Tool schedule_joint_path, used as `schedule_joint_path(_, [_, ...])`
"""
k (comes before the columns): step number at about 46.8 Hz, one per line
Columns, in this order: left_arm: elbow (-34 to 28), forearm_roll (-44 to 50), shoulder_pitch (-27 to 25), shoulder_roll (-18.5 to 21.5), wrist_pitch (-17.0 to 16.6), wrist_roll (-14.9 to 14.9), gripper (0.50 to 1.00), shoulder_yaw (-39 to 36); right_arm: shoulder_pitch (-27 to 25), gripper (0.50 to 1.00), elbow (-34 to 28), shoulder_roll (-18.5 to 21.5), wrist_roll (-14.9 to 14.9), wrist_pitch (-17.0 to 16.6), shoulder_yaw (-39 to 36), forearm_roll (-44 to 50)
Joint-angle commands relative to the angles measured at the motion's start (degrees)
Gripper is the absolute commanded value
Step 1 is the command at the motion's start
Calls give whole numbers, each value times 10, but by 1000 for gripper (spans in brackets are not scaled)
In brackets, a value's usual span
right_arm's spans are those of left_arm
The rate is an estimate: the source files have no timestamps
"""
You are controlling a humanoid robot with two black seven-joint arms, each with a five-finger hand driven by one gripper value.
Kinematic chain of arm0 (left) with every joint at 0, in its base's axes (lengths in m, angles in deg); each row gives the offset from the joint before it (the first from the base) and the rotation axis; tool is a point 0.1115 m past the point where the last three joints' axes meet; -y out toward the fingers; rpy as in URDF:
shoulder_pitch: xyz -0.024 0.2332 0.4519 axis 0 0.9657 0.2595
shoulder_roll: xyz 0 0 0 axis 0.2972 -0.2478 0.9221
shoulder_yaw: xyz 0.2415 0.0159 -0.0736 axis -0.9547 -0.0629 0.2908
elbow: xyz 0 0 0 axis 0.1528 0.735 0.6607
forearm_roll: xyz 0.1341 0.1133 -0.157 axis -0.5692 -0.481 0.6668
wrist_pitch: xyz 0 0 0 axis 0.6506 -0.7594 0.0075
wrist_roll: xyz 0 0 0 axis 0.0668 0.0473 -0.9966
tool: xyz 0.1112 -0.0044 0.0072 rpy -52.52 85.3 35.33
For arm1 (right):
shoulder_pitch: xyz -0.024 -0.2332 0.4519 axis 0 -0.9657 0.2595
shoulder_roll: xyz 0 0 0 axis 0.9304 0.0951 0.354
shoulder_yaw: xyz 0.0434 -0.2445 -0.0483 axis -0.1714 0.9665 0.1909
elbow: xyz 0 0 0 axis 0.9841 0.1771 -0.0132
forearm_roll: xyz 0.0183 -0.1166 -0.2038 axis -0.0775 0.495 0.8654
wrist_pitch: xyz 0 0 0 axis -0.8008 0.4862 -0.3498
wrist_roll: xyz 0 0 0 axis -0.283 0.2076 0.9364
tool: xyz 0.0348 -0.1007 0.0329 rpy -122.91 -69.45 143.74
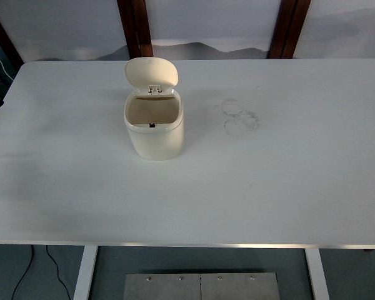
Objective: Close trash bin
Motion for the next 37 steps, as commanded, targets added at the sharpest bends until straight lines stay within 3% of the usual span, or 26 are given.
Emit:
schedule_joint_path(1, [-1,0,-18,10,-7,0,1000,-30,0,995,0,0,1,0,0,0])
schedule_joint_path(12, [-55,-1,-79,63,-12,1,1000,-151,0,995,0,0,0,0,0,0])
schedule_joint_path(19, [-109,-1,-150,99,-48,1,1000,-276,0,995,0,0,0,0,0,0])
schedule_joint_path(29, [-155,-1,-268,111,-52,3,1000,-454,0,995,0,0,0,0,0,0])
schedule_joint_path(37, [-178,-2,-344,111,-50,9,1000,-541,0,995,0,0,0,0,0,0])
